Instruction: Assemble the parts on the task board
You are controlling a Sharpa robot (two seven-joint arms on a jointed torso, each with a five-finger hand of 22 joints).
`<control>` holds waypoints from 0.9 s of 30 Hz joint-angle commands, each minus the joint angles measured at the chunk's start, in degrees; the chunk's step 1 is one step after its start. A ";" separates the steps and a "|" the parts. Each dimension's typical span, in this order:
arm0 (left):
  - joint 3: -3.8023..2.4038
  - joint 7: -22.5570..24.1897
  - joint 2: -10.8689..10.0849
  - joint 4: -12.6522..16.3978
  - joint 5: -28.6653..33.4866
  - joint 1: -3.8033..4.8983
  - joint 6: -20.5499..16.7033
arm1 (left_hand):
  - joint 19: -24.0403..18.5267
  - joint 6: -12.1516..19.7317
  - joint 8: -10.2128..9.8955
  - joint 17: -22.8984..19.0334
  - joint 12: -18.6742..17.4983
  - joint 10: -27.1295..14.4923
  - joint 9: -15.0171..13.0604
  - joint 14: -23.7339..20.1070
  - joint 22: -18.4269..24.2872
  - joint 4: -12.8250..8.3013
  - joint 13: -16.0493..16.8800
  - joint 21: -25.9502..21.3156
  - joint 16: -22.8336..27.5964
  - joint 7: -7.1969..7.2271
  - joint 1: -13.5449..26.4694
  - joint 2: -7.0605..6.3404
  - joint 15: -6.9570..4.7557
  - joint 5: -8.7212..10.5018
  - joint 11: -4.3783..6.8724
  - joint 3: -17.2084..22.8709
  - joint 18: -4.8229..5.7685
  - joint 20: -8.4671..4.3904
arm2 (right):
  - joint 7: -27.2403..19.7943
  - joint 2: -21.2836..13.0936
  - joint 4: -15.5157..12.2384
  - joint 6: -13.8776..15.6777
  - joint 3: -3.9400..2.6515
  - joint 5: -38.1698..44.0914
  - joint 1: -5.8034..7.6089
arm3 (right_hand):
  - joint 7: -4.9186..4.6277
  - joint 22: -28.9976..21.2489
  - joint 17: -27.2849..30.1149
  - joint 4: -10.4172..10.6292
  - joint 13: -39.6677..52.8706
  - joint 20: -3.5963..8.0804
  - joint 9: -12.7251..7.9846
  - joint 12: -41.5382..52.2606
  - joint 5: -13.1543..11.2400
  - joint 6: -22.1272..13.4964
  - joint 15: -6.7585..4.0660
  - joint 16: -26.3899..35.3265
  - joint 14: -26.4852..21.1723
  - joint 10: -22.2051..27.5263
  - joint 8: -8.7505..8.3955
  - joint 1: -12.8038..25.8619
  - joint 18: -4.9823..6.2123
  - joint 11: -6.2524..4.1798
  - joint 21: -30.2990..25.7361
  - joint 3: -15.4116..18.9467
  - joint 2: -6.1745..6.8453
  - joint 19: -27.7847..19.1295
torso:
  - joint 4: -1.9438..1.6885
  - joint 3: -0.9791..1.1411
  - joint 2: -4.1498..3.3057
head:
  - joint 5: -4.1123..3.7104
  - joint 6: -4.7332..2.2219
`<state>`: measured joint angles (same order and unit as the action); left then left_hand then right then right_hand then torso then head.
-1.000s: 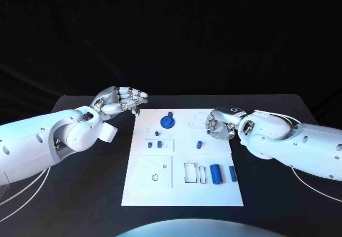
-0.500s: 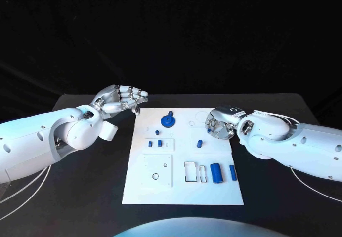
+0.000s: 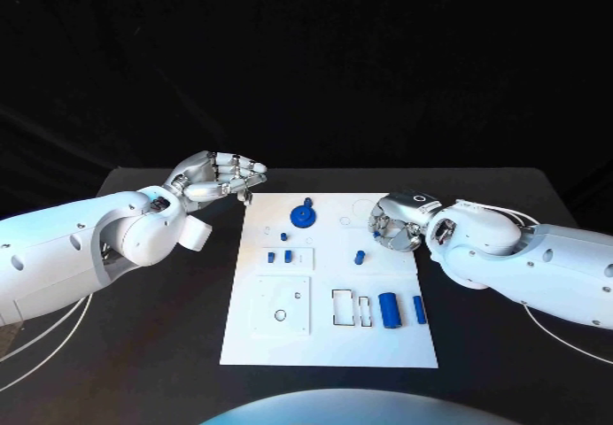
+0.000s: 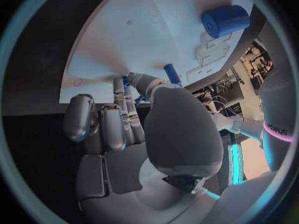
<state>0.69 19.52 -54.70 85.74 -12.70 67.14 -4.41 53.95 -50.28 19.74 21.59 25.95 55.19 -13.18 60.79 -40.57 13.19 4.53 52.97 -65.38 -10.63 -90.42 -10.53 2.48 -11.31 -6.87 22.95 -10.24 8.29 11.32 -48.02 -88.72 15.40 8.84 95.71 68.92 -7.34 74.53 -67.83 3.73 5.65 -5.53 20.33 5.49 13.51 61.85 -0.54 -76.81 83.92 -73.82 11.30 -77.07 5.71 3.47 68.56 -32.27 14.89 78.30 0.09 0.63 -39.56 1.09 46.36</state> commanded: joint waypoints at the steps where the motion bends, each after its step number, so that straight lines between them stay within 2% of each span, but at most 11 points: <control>1: -0.05 0.09 0.05 0.03 -0.83 0.03 -0.25 | -0.09 0.28 0.18 0.09 0.32 -0.08 -0.07 -0.44 -0.07 0.09 0.04 -0.05 -0.07 -0.19 -0.23 -0.48 0.16 0.08 -0.13 0.36 -0.33 -0.14 | 0.34 0.21 -0.09 -2.02 0.40 1.24 -0.53 | -0.06 0.13 -0.06 -0.01 0.26 0.35 0.17 0.23 -0.15 0.45 -0.45 -0.24 2.68 -0.50 0.45 -0.08 -0.80 -0.12 0.20 -0.43 -0.53 0.23 | 0.00 -0.03 -0.03 | -0.02 -0.01; 11: -0.05 -0.34 0.10 0.06 -0.95 0.04 0.00 | -0.13 0.41 0.12 0.08 0.26 -0.23 -0.05 -0.50 -0.12 -0.02 0.01 0.00 -0.06 -0.26 0.00 -0.57 0.21 0.10 -0.21 0.63 -0.30 -0.12 | 2.05 1.54 1.00 -4.41 0.41 2.22 -1.01 | 0.03 0.27 0.03 -0.35 0.46 0.47 0.51 0.17 -0.10 0.62 -0.54 -0.42 2.62 -0.64 0.67 -0.50 -0.78 -0.21 0.23 -1.09 -1.00 0.12 | -0.03 -0.02 0.00 | -0.07 0.17; 16: -0.05 -0.75 0.07 0.13 -1.46 0.04 0.46 | -0.21 0.57 0.06 0.08 0.20 -0.40 -0.04 -0.57 -0.18 -0.18 -0.02 0.03 -0.06 -0.33 0.20 -0.69 0.27 0.11 -0.27 0.92 -0.28 -0.09 | 3.03 1.86 1.14 -4.90 0.41 3.03 -1.35 | 0.46 2.14 -0.74 -1.01 1.04 0.74 1.53 0.39 -0.13 1.68 -0.87 -1.36 2.73 -1.60 1.61 -0.93 -1.24 -0.62 2.51 -2.30 -2.32 1.14 | -0.03 -0.02 0.01 | -0.14 0.32; 23: -0.05 -1.23 -0.03 0.25 -2.30 0.04 1.04 | -0.03 0.72 0.03 0.34 0.32 -0.40 -0.06 -0.07 -0.42 -0.67 0.02 0.39 -0.68 -0.37 0.61 -0.83 0.29 0.13 -0.30 1.60 -0.30 -0.05 | 3.64 1.78 0.91 -4.29 0.42 3.79 -1.48 | 0.95 2.99 -0.79 -1.84 1.83 1.13 2.93 0.56 -0.14 2.64 -1.31 -1.85 2.72 -2.91 2.88 -0.92 -1.36 -1.17 3.36 -2.73 -2.92 1.40 | 0.04 -0.03 -0.05 | -0.19 0.36; 27: -0.05 -1.36 -0.09 0.30 -2.47 0.04 1.26 | -0.11 0.79 0.02 0.34 0.25 -0.60 -0.06 -0.25 -0.48 -0.84 -0.01 0.44 -0.66 -0.39 0.78 -0.96 0.33 0.11 -0.35 1.84 -0.29 -0.03 | 3.88 1.56 0.53 -2.48 0.42 4.27 -1.51 | 0.89 3.55 -0.82 -2.59 2.27 1.30 3.78 0.38 0.00 2.32 -1.42 -2.11 2.69 -3.37 3.32 -1.15 -1.47 -1.23 3.94 -3.68 -3.58 1.59 | 0.03 0.04 -0.06 | -0.24 0.40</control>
<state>0.68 18.31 -54.79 85.87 -14.45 67.15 -4.31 53.96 -49.86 19.74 21.85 25.95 54.98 -13.16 60.60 -40.97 12.41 4.53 53.19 -65.83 -11.04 -89.79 -11.15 2.68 -11.31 -7.08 24.37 -10.24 8.29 13.92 -46.66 -88.37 15.22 8.50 98.86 68.40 -6.36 74.95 -68.67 1.34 7.82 -4.30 23.93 5.87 13.09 64.07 -1.54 -78.60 83.95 -75.98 14.42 -77.05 4.82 2.97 72.29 -35.75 12.93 79.52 0.11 0.62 -39.58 0.87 46.78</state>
